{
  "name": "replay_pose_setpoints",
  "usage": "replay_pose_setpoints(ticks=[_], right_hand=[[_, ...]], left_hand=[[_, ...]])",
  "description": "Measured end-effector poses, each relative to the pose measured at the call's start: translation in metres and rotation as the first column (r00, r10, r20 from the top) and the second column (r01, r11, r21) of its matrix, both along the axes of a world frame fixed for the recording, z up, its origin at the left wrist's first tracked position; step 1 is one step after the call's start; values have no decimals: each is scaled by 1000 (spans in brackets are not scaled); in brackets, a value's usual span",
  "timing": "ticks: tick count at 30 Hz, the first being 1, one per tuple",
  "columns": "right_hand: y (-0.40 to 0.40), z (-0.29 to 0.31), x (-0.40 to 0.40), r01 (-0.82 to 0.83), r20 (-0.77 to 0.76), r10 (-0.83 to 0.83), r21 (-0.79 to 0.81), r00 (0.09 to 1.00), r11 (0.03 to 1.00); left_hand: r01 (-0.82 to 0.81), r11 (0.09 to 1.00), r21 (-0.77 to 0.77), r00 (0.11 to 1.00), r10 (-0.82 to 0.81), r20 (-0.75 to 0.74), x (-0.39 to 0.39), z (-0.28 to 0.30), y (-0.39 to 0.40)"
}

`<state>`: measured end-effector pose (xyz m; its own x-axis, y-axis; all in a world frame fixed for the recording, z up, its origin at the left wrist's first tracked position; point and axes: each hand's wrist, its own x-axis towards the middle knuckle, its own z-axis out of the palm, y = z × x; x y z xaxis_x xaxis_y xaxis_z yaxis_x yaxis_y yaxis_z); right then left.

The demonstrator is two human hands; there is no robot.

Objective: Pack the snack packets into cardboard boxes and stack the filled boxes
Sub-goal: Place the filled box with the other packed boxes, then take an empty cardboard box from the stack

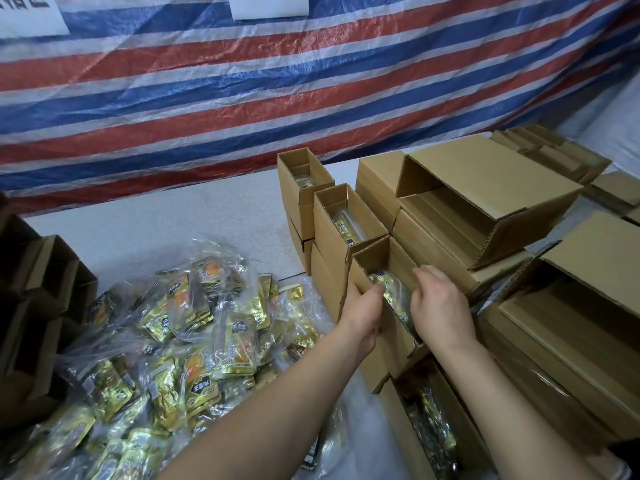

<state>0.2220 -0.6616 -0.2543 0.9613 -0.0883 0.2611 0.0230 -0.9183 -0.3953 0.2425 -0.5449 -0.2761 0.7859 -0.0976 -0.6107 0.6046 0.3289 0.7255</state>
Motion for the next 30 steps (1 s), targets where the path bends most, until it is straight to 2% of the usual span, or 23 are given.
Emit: replay_pose_setpoints(ticks=[8,12,15,20,24,30], right_hand=[[12,-1,-1,-107,34,106,24,994,994],[17,3,-1,-110,-31,112,44,993,993],[20,6,-4,-107,-98,108,19,989,994],[36,15,-4,-131,-84,132,24,988,991],[73,20,0,-192,-42,194,49,980,980],[164,6,3,-344,-128,365,159,922,925]], left_hand=[[69,995,77,997,-72,37,-10,-1,12],[56,998,42,998,-57,21,-15,2,21],[66,995,74,998,-68,16,-18,-5,31],[69,988,137,997,-74,34,-22,-11,63],[-2,969,245,992,-29,123,-28,-10,114],[-178,907,381,976,113,187,-58,-9,225]])
